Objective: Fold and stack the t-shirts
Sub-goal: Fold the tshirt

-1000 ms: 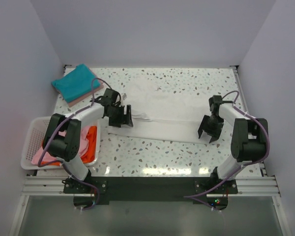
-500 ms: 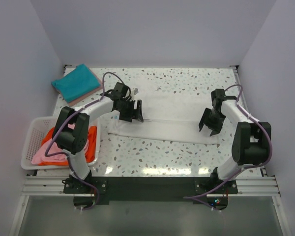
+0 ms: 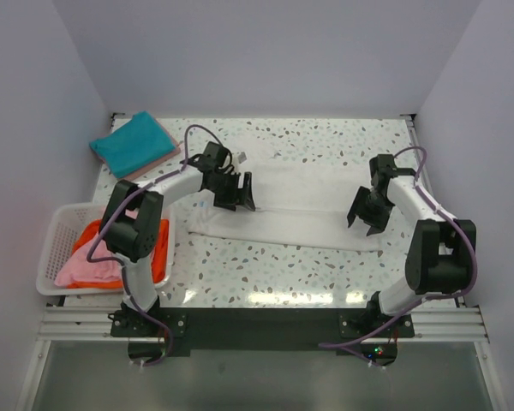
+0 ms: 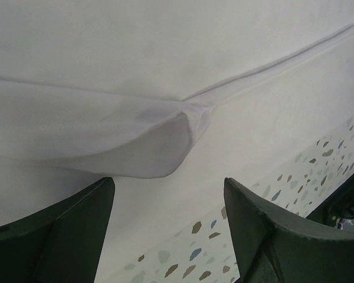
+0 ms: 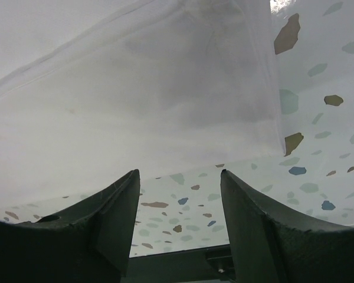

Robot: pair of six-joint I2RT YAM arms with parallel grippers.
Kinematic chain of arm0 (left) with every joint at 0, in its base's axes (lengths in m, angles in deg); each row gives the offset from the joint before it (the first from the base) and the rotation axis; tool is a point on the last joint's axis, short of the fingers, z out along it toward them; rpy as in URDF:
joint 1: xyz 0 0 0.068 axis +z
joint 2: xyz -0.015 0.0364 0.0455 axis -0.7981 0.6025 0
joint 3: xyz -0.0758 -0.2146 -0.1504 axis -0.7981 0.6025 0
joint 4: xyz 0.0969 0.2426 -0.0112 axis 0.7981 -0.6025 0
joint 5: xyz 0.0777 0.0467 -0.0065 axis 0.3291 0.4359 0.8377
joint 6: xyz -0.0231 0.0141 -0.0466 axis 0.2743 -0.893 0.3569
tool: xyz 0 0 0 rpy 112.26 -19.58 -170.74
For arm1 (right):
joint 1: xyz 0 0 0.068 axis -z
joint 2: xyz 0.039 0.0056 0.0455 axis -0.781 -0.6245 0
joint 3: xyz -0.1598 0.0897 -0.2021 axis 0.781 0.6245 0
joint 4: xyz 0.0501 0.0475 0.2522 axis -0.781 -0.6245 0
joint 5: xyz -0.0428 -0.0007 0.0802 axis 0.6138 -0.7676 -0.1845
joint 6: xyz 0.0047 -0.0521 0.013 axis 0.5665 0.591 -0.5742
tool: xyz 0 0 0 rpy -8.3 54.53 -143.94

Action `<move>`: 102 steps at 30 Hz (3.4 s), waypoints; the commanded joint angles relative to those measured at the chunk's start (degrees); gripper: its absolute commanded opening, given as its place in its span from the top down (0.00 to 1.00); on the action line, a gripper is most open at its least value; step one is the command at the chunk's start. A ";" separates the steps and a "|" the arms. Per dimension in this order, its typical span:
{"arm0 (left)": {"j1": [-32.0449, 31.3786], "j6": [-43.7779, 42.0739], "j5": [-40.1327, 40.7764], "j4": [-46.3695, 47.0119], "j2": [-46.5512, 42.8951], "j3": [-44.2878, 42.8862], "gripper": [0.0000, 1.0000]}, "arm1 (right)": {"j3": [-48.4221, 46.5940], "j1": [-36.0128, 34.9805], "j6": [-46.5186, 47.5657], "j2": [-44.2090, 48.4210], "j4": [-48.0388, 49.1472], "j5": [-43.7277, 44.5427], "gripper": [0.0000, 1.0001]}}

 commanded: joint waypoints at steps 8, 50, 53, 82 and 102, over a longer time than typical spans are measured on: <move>-0.58 0.10 -1.44 2.59 4.30 -5.89 0.20 | -0.09 0.06 -1.56 3.38 -0.75 -0.30 0.39; 2.32 -6.93 4.54 2.50 -1.86 -6.60 0.17 | -9.41 -4.60 -2.62 -11.82 8.39 -1.70 0.39; 2.59 -7.01 4.27 2.16 -0.45 -5.46 0.17 | -10.11 -4.69 -2.44 -13.58 8.83 -1.44 0.39; 3.03 -7.11 6.82 1.89 -2.47 9.48 0.17 | 3.95 -5.39 -1.03 -12.44 8.57 -0.03 0.40; 1.88 -2.54 0.75 -1.97 -17.67 15.13 0.16 | 1.86 -5.39 1.07 -4.98 0.59 0.23 0.39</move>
